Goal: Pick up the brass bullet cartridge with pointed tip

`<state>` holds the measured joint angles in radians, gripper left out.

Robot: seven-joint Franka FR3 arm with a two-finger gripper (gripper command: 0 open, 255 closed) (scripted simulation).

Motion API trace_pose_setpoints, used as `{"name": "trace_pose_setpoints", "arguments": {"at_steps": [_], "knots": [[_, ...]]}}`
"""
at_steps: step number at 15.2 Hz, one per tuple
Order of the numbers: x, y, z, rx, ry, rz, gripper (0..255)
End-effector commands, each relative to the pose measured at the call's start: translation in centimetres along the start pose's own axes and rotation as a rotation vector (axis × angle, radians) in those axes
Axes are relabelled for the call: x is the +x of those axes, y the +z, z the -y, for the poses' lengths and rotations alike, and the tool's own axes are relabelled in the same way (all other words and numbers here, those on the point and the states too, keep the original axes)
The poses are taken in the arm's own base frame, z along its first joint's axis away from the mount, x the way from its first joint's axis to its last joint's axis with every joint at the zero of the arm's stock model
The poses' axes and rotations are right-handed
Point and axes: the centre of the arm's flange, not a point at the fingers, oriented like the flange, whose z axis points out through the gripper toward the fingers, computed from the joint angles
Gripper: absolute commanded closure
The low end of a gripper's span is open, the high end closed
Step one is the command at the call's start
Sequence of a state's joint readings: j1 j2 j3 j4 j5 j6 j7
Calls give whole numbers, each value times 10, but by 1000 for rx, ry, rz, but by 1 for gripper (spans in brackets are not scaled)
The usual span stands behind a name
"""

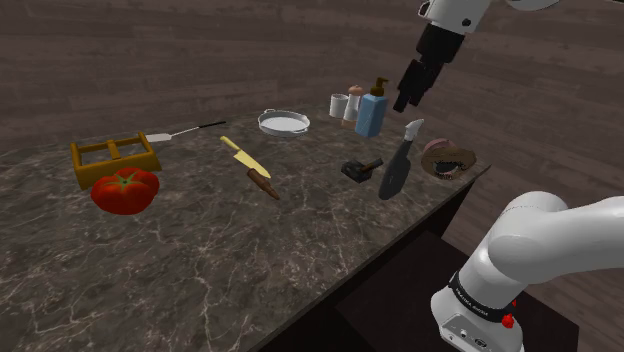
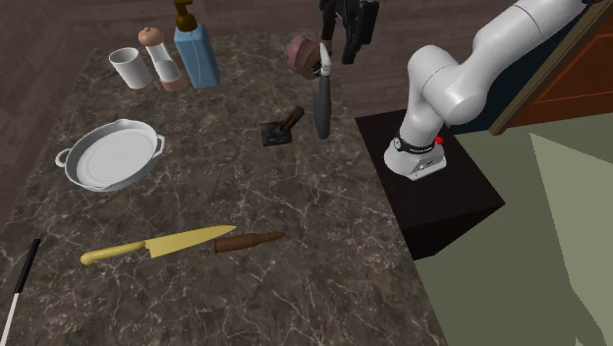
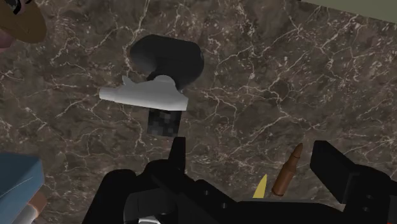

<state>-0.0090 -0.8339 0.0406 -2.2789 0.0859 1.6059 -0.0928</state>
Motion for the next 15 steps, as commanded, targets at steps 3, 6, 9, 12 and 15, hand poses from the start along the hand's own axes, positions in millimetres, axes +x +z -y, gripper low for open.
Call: {"name": "trace_pose_setpoints", "arguments": {"at_steps": [3,6,9,12,15], "knots": [[16,17,15,-6,9,9,0],[40,44,36,-15,22,22,0],[64,70,57,-25,35,35,0],[88,98,77,-34,49,48,0],[111,125,97,-43,62,61,0]]}}
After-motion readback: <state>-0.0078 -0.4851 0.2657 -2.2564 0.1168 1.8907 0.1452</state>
